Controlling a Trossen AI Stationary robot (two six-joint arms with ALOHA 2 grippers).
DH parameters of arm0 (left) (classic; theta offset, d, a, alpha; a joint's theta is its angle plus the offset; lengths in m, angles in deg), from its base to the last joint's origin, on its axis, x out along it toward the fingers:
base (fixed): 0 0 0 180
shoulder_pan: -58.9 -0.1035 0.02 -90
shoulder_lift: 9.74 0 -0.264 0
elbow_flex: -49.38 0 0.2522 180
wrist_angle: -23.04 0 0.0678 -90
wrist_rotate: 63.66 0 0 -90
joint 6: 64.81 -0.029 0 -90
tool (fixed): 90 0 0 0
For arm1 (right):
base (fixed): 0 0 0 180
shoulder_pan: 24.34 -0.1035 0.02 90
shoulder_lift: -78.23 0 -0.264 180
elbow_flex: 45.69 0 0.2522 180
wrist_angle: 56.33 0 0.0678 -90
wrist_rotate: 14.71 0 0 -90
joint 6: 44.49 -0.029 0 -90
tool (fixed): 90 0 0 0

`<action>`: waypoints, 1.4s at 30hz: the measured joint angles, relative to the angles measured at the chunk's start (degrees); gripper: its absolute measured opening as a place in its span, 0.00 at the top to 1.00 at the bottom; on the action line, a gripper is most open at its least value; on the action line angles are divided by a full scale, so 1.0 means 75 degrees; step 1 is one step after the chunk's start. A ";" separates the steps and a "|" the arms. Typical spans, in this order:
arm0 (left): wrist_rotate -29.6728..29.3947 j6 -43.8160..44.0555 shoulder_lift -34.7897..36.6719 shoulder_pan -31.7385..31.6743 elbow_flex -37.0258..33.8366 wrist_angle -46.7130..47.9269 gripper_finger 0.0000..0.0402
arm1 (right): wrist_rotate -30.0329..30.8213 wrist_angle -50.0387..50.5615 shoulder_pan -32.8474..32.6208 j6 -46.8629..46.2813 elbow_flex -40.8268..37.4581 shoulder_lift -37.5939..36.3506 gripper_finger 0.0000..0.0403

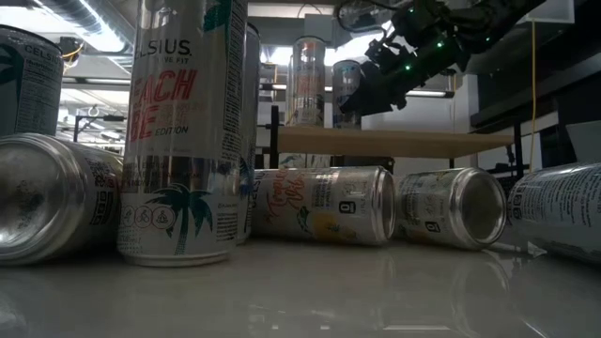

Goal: Place canned beverage on shelf
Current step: Put the blue soda can on the shelf

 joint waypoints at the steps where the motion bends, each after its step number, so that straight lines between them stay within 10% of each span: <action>1: 0.0000 0.0000 0.0000 0.0000 0.0000 -0.0001 0.32 | -0.0014 -0.0033 0.0042 0.0010 -0.0002 0.0000 0.38; 42: 0.0058 0.0178 -0.0001 0.0000 0.0000 0.0003 0.32 | -0.1155 -0.0340 0.0737 -0.0016 0.0845 0.1071 0.38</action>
